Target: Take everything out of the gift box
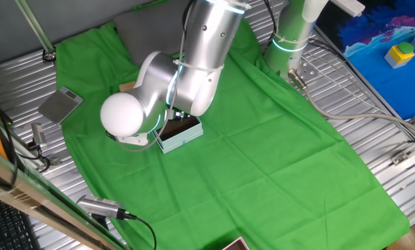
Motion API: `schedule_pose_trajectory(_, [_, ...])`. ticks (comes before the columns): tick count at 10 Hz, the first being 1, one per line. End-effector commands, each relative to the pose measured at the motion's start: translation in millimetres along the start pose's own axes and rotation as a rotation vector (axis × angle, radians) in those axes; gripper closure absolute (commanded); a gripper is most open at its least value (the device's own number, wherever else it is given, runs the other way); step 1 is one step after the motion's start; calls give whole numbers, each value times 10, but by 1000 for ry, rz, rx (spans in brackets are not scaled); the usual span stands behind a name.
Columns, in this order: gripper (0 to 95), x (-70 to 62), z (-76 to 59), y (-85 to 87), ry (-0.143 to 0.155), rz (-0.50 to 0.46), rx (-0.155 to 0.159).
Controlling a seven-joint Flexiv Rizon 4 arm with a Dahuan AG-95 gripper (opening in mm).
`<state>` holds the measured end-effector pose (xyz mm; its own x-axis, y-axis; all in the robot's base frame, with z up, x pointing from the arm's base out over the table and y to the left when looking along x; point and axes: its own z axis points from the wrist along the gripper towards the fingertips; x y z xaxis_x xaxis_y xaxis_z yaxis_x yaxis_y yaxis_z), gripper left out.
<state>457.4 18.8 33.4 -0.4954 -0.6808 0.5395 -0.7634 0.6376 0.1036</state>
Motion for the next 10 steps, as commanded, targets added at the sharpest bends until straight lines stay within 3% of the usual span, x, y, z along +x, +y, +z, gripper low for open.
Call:
schedule_pose_trajectory(1, [380,-2,-1,1,6,-9,0])
schedule_pose_trajectory(5, [380,14,35,13,39,-38,21])
schedule_pose_trajectory(10, [380,50,111,37,61,-66,31])
